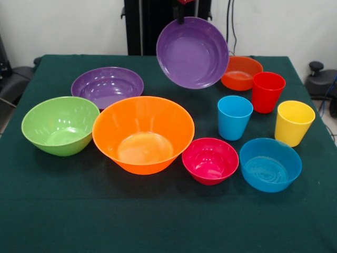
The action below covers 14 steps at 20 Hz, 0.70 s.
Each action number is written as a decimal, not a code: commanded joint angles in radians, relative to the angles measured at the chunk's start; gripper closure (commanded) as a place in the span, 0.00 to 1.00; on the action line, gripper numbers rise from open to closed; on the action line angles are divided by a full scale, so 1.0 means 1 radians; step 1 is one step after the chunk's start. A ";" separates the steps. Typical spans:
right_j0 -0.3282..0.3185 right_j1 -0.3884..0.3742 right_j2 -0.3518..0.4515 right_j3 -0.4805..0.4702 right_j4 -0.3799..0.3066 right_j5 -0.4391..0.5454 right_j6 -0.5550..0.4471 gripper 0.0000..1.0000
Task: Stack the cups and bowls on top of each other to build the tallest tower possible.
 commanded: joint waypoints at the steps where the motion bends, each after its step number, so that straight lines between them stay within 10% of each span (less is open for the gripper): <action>1: -0.007 -0.044 0.080 0.029 -0.035 0.102 -0.093 1.00; 14: -0.080 -0.081 0.171 -0.157 0.033 0.225 -0.133 1.00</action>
